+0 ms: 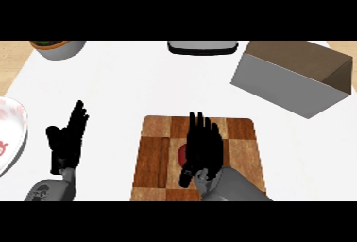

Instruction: Pick the tomato from the cutting board and place it in the cardboard box

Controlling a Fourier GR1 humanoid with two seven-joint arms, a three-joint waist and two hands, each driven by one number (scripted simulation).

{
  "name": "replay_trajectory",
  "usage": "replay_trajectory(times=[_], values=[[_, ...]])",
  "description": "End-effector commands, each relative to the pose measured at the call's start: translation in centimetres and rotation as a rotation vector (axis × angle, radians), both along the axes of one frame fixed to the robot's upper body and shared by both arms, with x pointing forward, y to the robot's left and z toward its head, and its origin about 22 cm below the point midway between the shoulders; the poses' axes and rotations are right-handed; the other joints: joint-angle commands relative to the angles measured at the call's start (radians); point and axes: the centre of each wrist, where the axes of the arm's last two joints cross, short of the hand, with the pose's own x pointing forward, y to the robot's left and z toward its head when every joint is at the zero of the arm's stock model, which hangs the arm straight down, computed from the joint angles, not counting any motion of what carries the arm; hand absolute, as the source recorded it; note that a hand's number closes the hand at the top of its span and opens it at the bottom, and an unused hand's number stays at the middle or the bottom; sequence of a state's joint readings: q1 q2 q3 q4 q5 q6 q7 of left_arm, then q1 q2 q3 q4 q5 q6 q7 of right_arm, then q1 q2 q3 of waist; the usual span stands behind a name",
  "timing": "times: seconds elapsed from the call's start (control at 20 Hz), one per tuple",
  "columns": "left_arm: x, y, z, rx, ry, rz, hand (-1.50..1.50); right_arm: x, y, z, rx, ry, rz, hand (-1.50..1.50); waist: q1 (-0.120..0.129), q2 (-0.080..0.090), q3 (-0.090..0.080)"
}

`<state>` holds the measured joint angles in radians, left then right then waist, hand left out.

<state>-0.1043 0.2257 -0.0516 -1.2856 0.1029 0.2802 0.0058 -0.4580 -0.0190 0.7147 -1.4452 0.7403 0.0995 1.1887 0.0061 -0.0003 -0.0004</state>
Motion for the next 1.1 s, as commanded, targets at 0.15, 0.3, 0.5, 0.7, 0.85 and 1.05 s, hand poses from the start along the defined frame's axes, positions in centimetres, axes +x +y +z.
replay_trajectory(times=[0.15, 0.3, 0.5, 0.7, 0.85, 1.05], values=[[0.6, -2.0, -0.8, 0.0, -0.003, 0.012, 0.0, -0.5, 1.0, -0.7, -0.04, 0.042, -0.149, -1.5, -0.004, 0.0, 0.0], [0.2, -1.0, 0.6, -0.009, 0.006, -0.02, 0.0, -0.2, 0.6, -1.1, -0.045, 0.077, -0.143, -1.5, 0.0, -0.001, 0.0], [0.1, 0.4, -0.9, 0.008, -0.002, 0.005, 0.0, 1.4, 0.8, -2.1, -0.051, 0.047, -0.152, -1.5, 0.003, 0.002, 0.0], [-0.1, 1.6, 0.2, -0.002, -0.008, -0.006, 0.0, -0.2, 0.3, -4.7, -0.006, 0.001, -0.047, 1.5, 0.0, 0.0, 0.0], [0.7, 0.2, 0.6, 0.012, -0.007, 0.005, 0.0, 1.1, 0.4, -1.0, -0.059, -0.091, -0.043, 1.5, -0.006, -0.001, 0.0], [1.0, 0.1, 1.5, -0.014, -0.014, 0.0, 0.0, 2.2, 0.3, -3.4, -0.068, -0.109, -0.044, 1.5, -0.002, 0.0, 0.0]])
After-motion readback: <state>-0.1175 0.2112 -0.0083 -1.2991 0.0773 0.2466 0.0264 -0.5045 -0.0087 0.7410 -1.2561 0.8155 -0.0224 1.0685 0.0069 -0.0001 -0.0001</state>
